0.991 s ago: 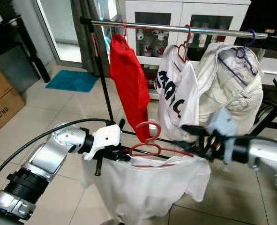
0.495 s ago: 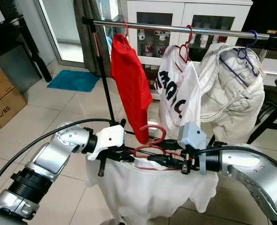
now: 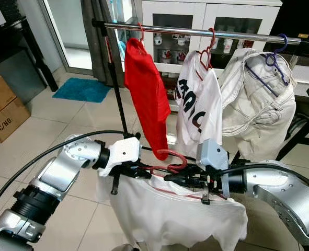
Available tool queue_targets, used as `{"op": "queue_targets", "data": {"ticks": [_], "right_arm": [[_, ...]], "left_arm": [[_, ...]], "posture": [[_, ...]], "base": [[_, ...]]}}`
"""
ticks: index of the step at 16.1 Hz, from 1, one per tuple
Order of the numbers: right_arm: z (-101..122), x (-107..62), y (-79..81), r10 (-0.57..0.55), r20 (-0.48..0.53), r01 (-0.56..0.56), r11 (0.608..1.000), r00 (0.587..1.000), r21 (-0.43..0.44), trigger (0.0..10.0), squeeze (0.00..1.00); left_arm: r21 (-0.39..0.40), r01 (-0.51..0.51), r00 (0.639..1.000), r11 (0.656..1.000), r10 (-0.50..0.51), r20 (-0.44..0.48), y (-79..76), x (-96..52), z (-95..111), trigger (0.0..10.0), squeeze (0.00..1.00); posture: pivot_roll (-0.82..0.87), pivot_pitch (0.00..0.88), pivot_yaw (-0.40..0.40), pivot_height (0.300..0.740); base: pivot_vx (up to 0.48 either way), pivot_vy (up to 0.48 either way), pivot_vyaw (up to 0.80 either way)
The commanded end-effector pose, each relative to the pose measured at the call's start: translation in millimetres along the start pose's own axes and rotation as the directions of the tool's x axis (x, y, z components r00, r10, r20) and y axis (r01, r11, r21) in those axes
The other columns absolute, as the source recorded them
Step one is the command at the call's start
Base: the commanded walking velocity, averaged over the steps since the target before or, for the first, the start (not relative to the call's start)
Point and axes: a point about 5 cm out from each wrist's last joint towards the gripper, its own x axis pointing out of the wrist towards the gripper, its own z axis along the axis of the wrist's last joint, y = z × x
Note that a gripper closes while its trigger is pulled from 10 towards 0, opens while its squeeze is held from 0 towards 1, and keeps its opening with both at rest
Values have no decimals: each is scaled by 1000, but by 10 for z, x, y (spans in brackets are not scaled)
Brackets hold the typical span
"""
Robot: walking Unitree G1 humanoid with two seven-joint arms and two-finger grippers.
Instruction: Hang hanger
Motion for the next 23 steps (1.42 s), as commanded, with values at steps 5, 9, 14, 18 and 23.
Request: {"op": "queue_targets", "data": {"ticks": [5,9,14,18,23], "right_arm": [[-20,32,33,42,-6,-42,999,999,15,0,0],[-30,-10,-6,17,-4,-17,999,1000,34,0,0],[-121,-26,-46,-6,-34,8,998,999,63,0,0],[-251,-29,-46,-73,-52,79,989,996,125,0,0],[-449,-35,-151,-379,-23,373,897,925,236,0,0]], "left_arm": [[-52,-79,991,995,84,104,115,-137,147,0,0],[-30,-115,979,993,119,164,150,-159,203,10000,675],[-66,-87,968,994,100,229,123,-292,281,10000,1000],[-95,-155,935,983,177,307,140,-272,313,10000,1000],[-295,-420,796,858,504,334,172,-338,132,10000,1000]], "posture": [[-134,0,61,740],[-134,0,64,740],[-126,0,66,740],[-119,0,55,740],[-135,0,71,740]], "base": [[0,0,0],[0,0,0],[0,0,0],[0,0,0],[0,0,0]]}}
